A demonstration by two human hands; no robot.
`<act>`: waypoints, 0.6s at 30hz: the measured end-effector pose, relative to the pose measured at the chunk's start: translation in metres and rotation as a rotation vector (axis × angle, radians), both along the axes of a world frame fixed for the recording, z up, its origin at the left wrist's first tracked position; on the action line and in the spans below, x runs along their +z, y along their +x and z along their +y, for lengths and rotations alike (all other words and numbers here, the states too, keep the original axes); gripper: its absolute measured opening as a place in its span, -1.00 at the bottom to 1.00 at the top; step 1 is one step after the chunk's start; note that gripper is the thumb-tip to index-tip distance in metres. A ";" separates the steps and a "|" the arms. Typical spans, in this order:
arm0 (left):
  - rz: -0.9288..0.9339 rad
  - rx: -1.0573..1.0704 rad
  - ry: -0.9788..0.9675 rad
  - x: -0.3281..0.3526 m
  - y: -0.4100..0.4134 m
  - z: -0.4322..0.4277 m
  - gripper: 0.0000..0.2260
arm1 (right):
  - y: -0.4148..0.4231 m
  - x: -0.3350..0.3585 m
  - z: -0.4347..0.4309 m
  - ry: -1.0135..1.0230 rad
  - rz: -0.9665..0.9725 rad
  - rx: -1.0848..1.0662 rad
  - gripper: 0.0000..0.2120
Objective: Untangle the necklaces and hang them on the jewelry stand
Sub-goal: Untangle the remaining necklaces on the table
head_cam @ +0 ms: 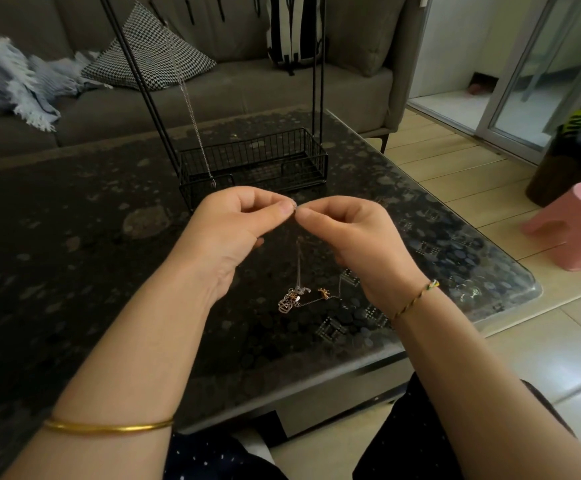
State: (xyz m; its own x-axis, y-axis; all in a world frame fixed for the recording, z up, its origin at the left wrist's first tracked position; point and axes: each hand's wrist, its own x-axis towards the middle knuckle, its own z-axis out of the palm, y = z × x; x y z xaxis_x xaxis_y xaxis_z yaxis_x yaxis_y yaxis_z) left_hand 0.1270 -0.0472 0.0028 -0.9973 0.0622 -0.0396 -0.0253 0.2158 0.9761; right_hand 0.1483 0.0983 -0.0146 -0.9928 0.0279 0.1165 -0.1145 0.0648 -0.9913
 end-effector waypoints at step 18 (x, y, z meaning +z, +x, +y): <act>0.324 -0.125 -0.172 0.002 0.004 0.002 -0.77 | -0.004 -0.001 -0.001 -0.047 -0.080 0.040 -0.80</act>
State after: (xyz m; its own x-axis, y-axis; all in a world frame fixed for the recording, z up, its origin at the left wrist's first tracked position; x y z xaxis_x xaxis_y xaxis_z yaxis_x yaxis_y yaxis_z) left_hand 0.1307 -0.0450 0.0050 -0.9450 0.2036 0.2559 0.3152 0.3590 0.8785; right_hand 0.1443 0.0970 -0.0152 -0.9993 -0.0080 0.0361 -0.0362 0.0145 -0.9992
